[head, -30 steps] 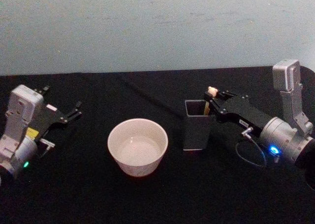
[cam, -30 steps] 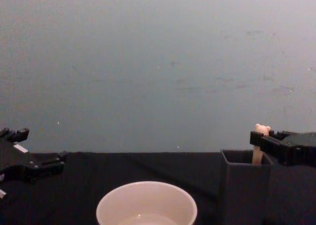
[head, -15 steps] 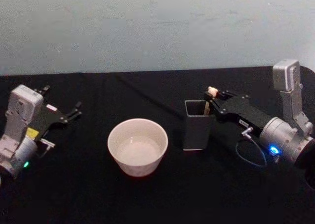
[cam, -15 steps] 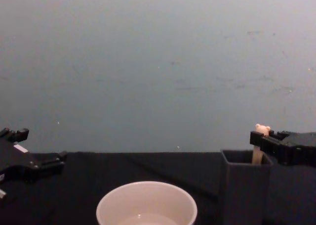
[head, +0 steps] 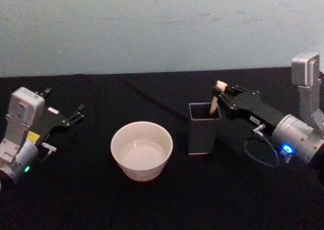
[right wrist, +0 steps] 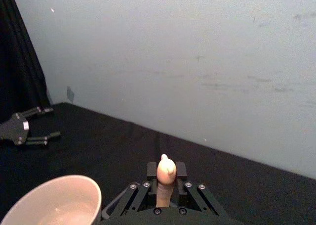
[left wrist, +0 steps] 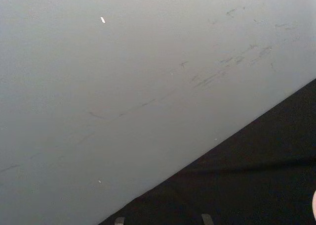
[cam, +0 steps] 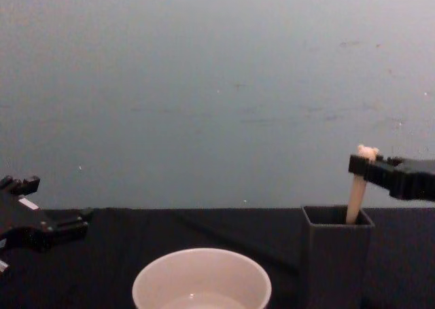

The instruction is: Pick up the stirring spoon with one hand, stir inside the cup, then place it back in its original position.

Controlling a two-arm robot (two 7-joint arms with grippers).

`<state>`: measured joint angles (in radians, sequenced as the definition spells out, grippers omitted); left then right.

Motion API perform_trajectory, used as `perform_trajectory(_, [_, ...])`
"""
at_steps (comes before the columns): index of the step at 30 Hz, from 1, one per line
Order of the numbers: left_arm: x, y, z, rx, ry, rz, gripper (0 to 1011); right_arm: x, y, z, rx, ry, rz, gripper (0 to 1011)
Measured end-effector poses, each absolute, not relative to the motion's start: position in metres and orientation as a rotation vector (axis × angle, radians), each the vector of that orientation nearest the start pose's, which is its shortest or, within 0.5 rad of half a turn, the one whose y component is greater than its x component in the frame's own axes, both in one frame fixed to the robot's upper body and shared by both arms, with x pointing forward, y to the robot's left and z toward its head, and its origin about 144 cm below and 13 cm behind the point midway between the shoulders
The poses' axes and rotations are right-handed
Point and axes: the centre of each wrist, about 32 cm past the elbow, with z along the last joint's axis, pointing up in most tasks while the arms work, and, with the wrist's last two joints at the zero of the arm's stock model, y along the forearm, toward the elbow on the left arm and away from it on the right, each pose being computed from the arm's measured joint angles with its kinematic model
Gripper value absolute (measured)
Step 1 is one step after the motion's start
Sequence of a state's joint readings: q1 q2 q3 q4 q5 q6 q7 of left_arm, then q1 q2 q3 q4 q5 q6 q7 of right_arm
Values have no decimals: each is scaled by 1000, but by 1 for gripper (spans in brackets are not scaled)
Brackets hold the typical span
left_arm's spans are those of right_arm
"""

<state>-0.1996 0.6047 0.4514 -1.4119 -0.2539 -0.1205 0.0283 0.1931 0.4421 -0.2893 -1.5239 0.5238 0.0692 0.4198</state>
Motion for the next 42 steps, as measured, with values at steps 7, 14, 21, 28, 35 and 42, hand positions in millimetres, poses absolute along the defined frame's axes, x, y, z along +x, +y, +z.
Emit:
perform_trajectory(7, [489,310,1140,305,-285,1248,1001,500,-279,1194,59,53,-909,214])
perform_trajectory(14, [489,310,1140,305,-285,1248,1001,502,-279,1206,120,34,-913,214])
perform_trajectory(21, [489,310,1140,304,-285,1248,1001,506,-274,1218,184,4,-907,214])
perform_trajectory(28, [489,310,1140,304,-285,1248,1001,510,-264,1226,226,-17,-882,214])
perform_trajectory(35, [489,310,1140,305,-285,1248,1001,518,-250,1225,222,-14,-840,214])
perform_trajectory(42, [489,310,1140,304,-285,1248,1001,527,-232,1220,200,-2,-772,214])
